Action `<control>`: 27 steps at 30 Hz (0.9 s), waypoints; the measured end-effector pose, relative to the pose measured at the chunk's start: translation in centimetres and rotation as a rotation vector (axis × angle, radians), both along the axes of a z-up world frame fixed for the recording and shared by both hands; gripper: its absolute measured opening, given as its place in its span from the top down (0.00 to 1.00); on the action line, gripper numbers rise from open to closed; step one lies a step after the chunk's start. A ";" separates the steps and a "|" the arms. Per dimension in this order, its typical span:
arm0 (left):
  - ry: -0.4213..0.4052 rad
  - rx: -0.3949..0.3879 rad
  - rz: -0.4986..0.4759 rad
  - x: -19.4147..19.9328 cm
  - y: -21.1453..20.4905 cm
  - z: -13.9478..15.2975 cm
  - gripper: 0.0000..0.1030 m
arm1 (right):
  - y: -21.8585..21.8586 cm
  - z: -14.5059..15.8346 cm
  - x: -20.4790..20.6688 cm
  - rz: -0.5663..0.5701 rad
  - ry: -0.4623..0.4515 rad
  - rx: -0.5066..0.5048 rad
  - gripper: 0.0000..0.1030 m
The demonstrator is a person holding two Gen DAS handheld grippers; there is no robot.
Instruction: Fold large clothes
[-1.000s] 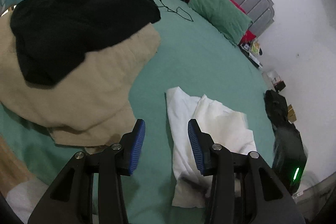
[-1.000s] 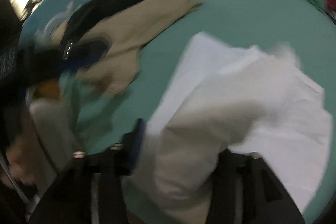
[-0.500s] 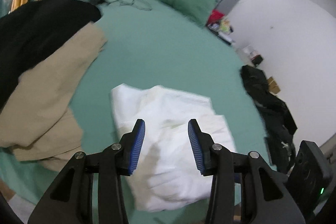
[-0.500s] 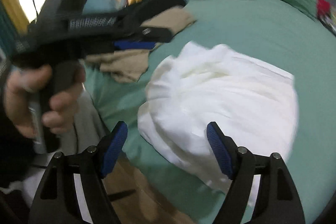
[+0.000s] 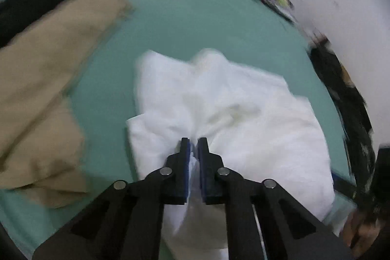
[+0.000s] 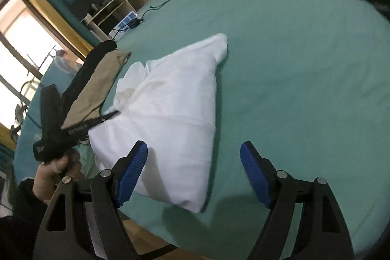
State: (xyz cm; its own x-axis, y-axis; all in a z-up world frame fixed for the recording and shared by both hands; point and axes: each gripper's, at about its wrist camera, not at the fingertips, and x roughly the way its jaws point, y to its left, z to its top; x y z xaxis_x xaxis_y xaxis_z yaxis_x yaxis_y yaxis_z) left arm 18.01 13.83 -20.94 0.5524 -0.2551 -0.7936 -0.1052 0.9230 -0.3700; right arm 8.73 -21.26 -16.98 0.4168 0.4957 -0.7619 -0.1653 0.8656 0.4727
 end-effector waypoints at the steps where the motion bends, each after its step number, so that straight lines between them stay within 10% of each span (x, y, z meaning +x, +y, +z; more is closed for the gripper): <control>1: -0.045 0.016 0.063 -0.8 0.9 0.7 0.94 | -0.1 -0.4 0.0 -0.001 0.007 0.013 0.24; 5: -0.115 0.027 0.172 -3.0 2.5 2.0 0.94 | -0.4 -1.8 0.4 -0.005 0.038 0.066 0.24; 10: -0.003 0.053 0.194 -3.0 1.8 0.2 0.93 | 0.8 -2.4 -0.3 -0.002 0.014 0.032 0.24; 14: 0.058 -0.021 0.143 -2.9 1.5 -1.3 0.66 | 2.3 -2.5 -0.7 0.052 0.010 0.026 0.47; 18: 0.060 0.011 0.080 -3.1 -0.1 -1.0 0.66 | 1.9 -3.0 -0.4 0.060 0.022 0.071 0.75; 27: 0.043 -0.004 -0.038 -4.8 -3.5 0.5 0.92 | -0.3 0.6 -1.5 0.056 -0.047 -0.086 0.79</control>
